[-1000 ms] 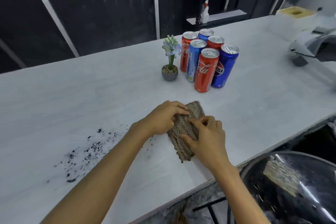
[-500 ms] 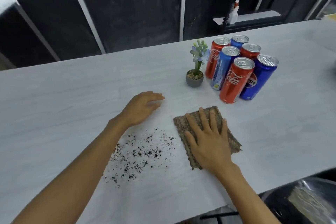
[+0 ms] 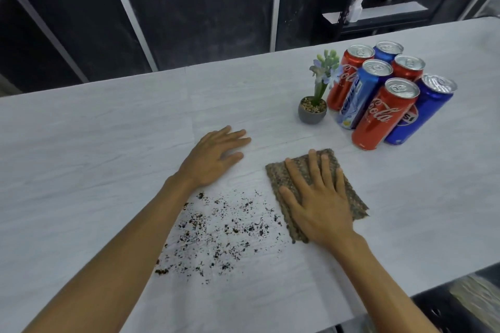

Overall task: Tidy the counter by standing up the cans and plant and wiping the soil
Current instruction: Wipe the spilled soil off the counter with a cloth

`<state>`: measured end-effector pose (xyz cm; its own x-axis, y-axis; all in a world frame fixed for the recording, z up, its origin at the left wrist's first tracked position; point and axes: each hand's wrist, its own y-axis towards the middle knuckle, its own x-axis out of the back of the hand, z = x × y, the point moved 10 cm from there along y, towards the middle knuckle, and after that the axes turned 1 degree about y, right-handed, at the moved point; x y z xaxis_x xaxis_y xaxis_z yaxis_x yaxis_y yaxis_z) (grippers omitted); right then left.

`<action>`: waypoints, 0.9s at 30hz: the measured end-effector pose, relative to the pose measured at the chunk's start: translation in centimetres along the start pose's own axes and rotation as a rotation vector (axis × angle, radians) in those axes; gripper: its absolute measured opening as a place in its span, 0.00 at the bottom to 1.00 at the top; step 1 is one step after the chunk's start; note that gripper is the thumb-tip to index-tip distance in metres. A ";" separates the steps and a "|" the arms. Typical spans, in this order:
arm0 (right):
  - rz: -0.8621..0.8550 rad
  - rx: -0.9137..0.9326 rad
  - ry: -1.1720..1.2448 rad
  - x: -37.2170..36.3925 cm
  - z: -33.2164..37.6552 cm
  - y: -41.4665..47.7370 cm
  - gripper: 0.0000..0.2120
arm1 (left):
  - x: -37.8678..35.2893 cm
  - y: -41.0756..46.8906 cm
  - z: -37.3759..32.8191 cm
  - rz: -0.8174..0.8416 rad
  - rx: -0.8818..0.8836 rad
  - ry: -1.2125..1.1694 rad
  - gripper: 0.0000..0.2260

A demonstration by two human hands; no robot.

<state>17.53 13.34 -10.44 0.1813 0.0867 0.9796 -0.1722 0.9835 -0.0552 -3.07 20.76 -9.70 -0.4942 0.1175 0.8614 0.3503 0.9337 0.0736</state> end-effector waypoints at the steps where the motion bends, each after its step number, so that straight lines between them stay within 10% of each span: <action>1: 0.005 0.012 -0.002 -0.2 0.8 0.1 0.30 | 0.0 0.0 0.0 0.000 -0.003 0.001 0.19; 27: 0.025 0.170 0.390 0.1 4.6 -2.1 0.26 | 0.0 0.0 0.3 -0.012 0.008 -0.021 0.18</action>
<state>13.44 10.59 -9.33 0.5217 0.1960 0.8303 -0.3324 0.9430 -0.0137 -3.30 20.83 -9.84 -0.5150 0.1130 0.8497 0.3376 0.9379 0.0799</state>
